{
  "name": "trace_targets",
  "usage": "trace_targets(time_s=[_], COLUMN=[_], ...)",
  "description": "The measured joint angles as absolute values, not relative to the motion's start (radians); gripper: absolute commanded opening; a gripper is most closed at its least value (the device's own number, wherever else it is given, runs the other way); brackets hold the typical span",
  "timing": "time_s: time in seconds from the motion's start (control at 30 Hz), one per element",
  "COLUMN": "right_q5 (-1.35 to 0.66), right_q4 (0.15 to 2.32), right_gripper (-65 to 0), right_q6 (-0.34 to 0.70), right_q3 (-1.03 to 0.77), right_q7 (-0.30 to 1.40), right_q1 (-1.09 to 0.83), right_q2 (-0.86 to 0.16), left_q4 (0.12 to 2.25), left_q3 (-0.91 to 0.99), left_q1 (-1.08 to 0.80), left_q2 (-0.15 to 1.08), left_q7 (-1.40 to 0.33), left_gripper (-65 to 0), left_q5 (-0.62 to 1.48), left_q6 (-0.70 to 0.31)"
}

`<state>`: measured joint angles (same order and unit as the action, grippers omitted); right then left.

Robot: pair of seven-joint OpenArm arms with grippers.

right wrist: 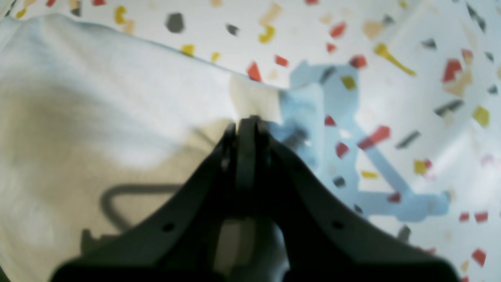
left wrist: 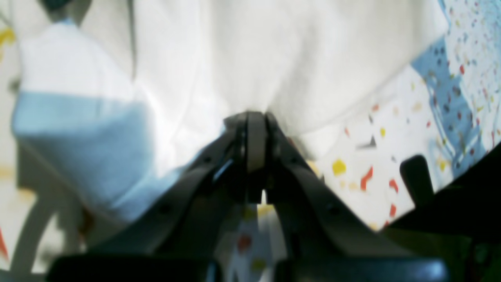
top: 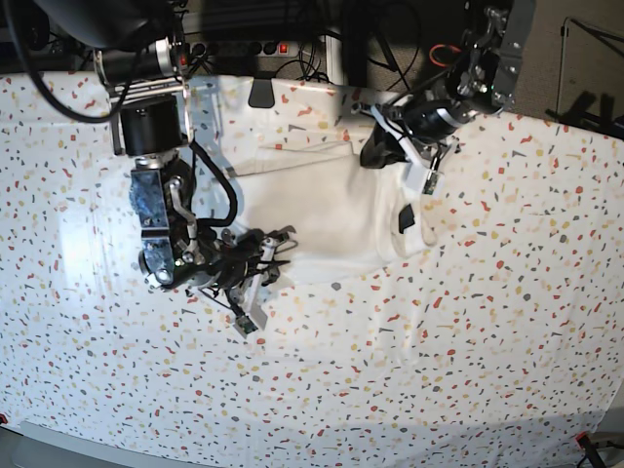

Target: Fold the T-shirt properly

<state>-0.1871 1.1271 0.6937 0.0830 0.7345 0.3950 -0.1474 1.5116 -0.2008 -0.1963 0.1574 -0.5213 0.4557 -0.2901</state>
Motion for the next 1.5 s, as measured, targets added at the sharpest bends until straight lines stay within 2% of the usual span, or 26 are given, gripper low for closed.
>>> trace_targets(time_s=[0.27, 0.47, 0.6, 0.93, 1.13, 1.27, 1.5], right_q5=[-0.187, -0.268, -0.297, -0.215, -0.212, -0.236, -0.375], right_q4=[1.328, 1.502, 1.547, 1.547, 1.68, 1.853, 2.006], right_gripper=[-65.0, -65.0, -65.0, -65.0, -65.0, -65.0, -65.0], right_q6=[0.693, 0.688, 0.69, 0.689, 0.69, 0.694, 0.694], right_q3=[0.039, 0.039, 0.039, 0.039, 0.039, 0.012, -0.224], right_q7=[0.723, 0.715, 0.712, 0.695, 0.714, 0.736, 0.768], right_q1=[0.205, 0.031, -0.023, -0.025, -0.056, -0.093, -0.213], right_q2=[-0.211, -0.205, -0.161, 0.006, 0.031, -0.009, -0.045], left_q4=[1.317, 1.173, 1.099, 1.027, 1.065, 1.175, 1.505], left_q3=[-0.203, -0.202, -0.201, -0.199, -0.199, -0.199, -0.2], left_q1=[0.009, 0.153, 0.224, 0.331, 0.362, 0.313, 0.126], left_q2=[0.15, 0.152, 0.141, 0.092, 0.11, 0.128, 0.205], left_q7=[-0.472, -0.417, -0.401, -0.351, -0.422, -0.488, -0.53], left_gripper=[-65.0, -65.0, -65.0, -65.0, -65.0, -65.0, -65.0], left_q5=[0.457, 0.437, 0.426, 0.339, 0.35, 0.36, 0.36], left_q6=[-0.262, -0.243, -0.245, -0.276, -0.284, -0.28, -0.271])
